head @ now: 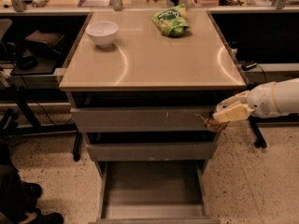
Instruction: Pick orange can from bottom drawer and place on counter
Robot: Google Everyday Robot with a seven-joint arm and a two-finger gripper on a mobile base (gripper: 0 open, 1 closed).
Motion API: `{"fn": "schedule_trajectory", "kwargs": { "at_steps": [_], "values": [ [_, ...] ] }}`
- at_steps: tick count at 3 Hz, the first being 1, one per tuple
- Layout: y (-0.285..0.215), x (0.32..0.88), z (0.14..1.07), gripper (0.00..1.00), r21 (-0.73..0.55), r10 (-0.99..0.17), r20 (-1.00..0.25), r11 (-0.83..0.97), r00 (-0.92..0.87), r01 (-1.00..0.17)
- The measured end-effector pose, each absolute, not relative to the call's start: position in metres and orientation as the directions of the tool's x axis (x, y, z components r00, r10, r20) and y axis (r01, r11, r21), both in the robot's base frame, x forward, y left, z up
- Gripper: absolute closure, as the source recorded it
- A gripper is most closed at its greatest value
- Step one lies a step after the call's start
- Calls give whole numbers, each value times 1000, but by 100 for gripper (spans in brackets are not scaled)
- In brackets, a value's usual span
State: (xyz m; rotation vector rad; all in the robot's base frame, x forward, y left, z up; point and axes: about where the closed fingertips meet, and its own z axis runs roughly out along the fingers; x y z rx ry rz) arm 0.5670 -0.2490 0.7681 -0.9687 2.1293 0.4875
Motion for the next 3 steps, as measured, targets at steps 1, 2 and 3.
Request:
{"fn": "schedule_trajectory", "kwargs": {
  "at_steps": [1,2,3],
  "values": [
    [-247,561,853,100,-54,-532,-802,519,-272,-853],
    [-238,565,929,100,-118,-590,-786,441,-188,-890],
    [-237,571,955,100,-149,-591,-792,426,-150,-893]
  ]
}}
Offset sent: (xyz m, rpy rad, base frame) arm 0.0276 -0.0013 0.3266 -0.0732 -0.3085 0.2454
